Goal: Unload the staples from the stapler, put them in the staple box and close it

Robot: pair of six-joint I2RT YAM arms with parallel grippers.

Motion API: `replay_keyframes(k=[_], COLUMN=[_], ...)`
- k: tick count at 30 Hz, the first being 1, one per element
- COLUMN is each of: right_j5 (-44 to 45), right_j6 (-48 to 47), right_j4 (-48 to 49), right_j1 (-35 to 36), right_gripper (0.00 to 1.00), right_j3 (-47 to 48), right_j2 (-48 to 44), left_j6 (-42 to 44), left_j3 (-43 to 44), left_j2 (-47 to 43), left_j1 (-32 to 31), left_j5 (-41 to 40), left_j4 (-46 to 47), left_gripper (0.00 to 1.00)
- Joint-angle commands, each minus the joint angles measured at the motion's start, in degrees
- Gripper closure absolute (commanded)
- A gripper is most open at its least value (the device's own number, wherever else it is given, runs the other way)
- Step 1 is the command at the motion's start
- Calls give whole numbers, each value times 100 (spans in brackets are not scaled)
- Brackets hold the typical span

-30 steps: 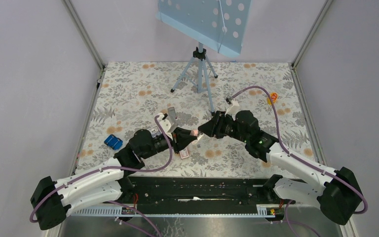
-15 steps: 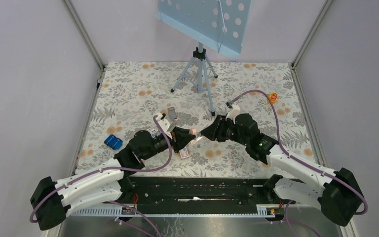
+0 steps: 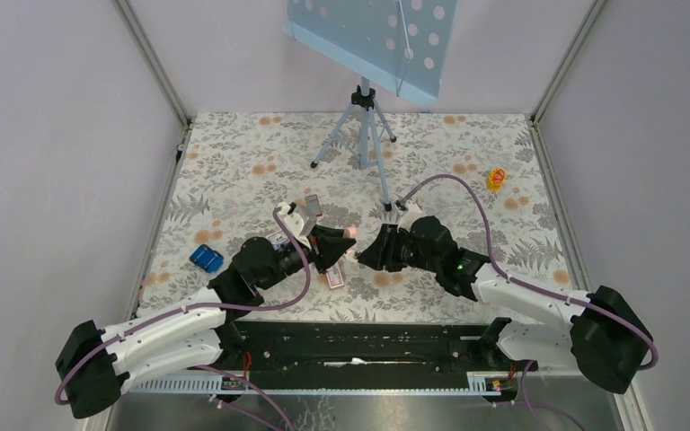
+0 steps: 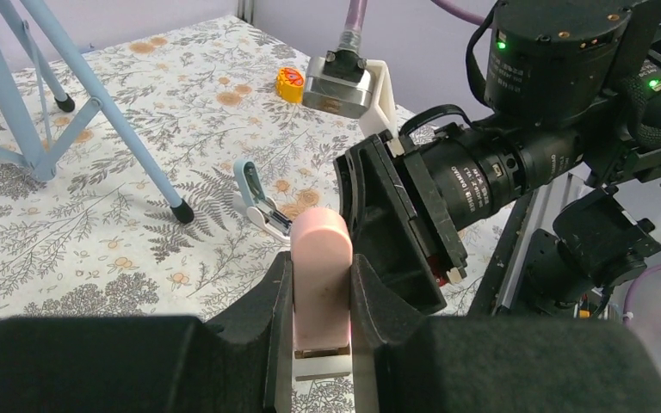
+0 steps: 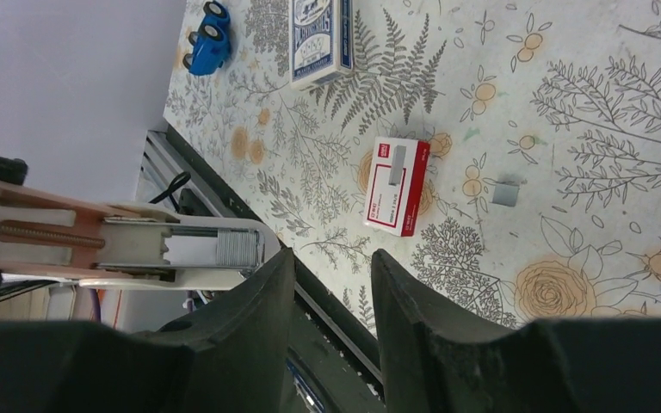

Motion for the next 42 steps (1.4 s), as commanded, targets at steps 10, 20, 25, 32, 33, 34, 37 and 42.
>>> replay_keyframes(k=[10, 20, 25, 32, 33, 34, 37, 42], right_j5=[2642, 3381, 3571, 3732, 3753, 3774, 3824, 3817], right_j6=[-545, -226, 43, 141, 151, 155, 178, 189], right_j4=[-2105, -2714, -2866, -3241, -3283, -3315, -3357, -3328], right_j1=[100, 95, 97, 98, 100, 94, 100, 100], right_gripper=[48, 46, 46, 45, 45, 44, 43, 42], right_j3=[354, 121, -63, -167, -180, -199, -247, -314], right_j2=[-895, -1635, -1967, -2355, -2403, -2450, -2574, -2586], left_j6=[246, 448, 968, 1312, 1312, 1312, 1479, 1550], left_j3=[424, 2000, 3438, 4661, 4762, 4840, 5021, 5205], left_j2=[136, 1828, 3179, 4522, 4633, 4737, 4972, 5201], left_j1=[28, 35, 41, 46, 47, 48, 46, 51], left_j5=[-474, -359, 79, 315, 322, 333, 416, 398], left_j4=[-863, -2863, -4427, -5838, -5959, -6045, -6258, -6489], left_gripper=[100, 100, 100, 100, 100, 100, 100, 100])
